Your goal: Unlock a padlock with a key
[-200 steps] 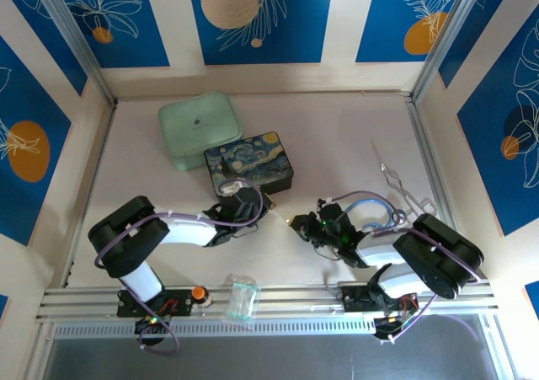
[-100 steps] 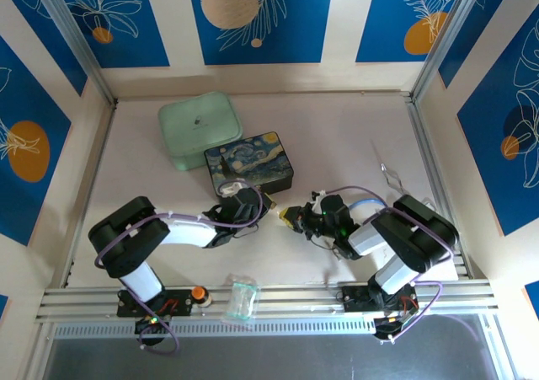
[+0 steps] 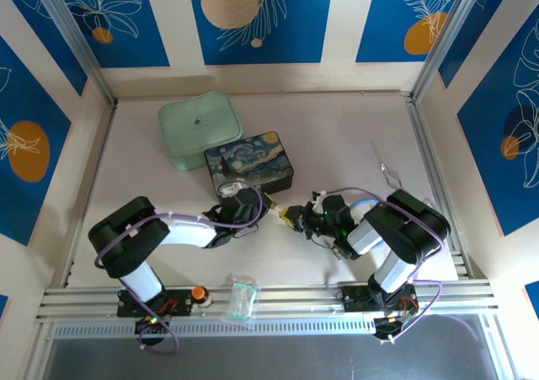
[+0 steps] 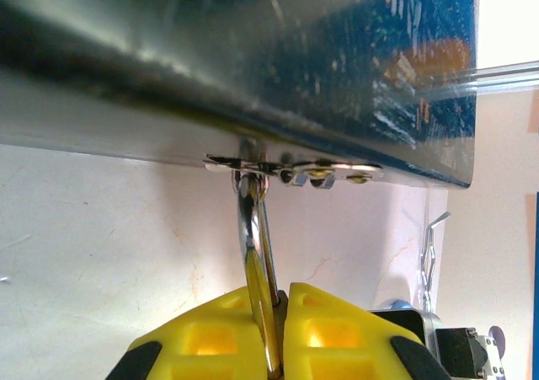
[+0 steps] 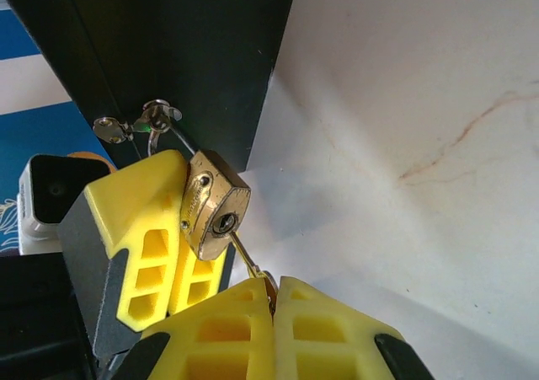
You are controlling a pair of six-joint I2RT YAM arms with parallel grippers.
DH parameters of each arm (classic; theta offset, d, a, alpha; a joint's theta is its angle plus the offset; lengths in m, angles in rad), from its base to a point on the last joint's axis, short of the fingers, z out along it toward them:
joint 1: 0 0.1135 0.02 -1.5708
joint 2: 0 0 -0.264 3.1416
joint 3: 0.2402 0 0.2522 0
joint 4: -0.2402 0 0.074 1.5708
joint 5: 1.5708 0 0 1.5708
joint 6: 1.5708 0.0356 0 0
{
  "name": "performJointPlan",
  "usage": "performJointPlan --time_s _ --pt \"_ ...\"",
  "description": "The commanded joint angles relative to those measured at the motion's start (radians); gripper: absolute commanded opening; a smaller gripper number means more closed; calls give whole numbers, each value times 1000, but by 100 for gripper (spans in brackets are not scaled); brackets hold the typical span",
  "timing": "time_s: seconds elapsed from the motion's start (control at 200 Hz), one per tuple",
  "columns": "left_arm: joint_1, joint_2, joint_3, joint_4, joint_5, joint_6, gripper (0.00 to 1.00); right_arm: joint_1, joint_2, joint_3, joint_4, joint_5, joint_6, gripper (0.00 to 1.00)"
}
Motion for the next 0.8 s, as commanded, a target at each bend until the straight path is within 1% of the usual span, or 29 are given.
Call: performJointPlan --time_s 0.0,0.17,0.53,0.705,0.795 --pt "-13 -15 -16 45 40 -60 0 -10 14 -16 40 -13 12 0" --pt "-13 -19 -20 47 33 -60 0 -16 15 -21 55 -12 10 0" --pt "-24 -21 -14 88 66 -76 0 -13 51 11 88 -21 21 0" --pt "-28 -18 -5 79 82 -73 0 -28 117 4 200 -34 45 0" --pt "-30 -18 -13 73 60 -70 0 -22 130 -5 206 -31 46 0"
